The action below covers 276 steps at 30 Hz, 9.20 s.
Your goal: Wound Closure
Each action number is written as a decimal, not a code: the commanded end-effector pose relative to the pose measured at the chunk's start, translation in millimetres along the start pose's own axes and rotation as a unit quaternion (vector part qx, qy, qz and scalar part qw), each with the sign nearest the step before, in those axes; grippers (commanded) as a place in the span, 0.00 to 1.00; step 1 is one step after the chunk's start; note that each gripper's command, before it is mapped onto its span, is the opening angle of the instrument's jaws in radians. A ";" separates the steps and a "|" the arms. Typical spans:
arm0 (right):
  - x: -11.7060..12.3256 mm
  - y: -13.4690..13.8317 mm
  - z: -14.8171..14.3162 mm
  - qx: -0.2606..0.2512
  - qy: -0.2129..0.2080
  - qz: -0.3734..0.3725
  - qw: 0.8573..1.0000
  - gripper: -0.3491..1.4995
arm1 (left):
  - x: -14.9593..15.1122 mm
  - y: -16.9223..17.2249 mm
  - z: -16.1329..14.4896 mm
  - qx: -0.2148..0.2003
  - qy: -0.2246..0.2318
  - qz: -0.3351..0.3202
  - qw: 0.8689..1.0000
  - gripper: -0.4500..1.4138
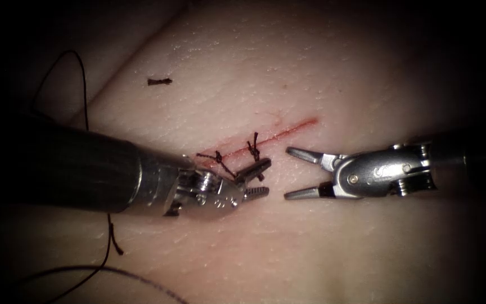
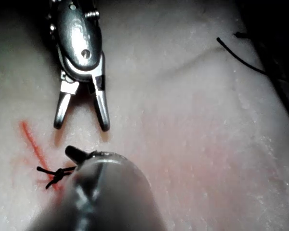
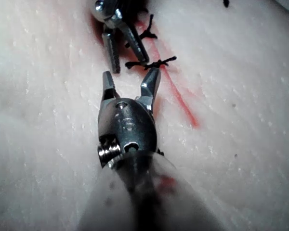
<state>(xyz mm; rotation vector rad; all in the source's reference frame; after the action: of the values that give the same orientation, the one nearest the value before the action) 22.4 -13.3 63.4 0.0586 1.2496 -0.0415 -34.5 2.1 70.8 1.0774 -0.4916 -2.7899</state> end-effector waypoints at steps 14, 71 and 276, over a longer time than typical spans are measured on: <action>-0.3 -0.8 0.9 -0.001 0.003 0.003 1.000 0.95 | -0.7 0.4 1.2 0.002 -0.007 0.002 1.000 0.39; -2.2 1.6 3.1 0.047 0.027 -0.120 0.991 0.85 | -0.9 -1.1 -2.8 0.007 -0.011 -0.009 1.000 0.86; -2.4 0.5 -0.2 -0.003 0.022 0.002 1.000 0.99 | -12.5 8.9 -24.1 0.002 -0.007 -0.099 0.995 0.14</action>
<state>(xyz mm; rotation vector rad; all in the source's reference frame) 20.7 -12.1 65.2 0.0542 1.2913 -0.0314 -8.6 -9.2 64.8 1.1812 -0.3761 -2.9901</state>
